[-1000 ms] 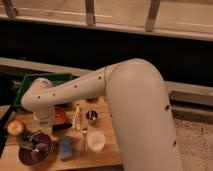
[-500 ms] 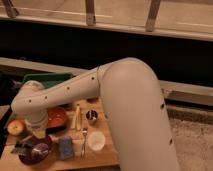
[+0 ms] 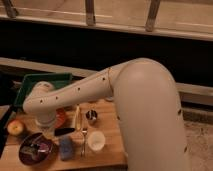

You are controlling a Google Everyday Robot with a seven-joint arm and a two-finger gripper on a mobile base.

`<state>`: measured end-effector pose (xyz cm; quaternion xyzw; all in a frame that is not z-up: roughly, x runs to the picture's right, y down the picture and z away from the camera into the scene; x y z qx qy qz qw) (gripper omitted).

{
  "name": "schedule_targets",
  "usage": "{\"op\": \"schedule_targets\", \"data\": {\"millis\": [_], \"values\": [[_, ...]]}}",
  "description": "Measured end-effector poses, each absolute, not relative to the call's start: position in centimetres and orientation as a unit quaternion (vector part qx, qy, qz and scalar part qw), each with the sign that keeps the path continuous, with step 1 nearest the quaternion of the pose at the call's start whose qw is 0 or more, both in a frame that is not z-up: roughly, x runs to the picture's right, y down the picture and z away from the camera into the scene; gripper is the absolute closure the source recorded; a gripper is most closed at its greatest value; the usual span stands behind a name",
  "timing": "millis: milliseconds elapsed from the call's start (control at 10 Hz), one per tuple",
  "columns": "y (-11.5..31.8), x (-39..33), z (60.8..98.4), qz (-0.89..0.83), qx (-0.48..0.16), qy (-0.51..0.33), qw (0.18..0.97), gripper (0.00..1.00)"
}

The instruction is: Wipe purple bowl with brush

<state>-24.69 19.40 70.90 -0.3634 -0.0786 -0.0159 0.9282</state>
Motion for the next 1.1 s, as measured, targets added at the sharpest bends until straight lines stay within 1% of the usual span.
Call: {"op": "schedule_targets", "data": {"millis": [200,400,1100], "values": [[17.7,-22.9,72.3,-0.008,-0.363,-0.068,0.929,1.00],[16.9,-22.7,73.3,-0.010,-0.364,-0.065,0.929,1.00],[19.1,-28.4,72.3,-0.068,-0.369,-0.089,0.922,1.00]]}}
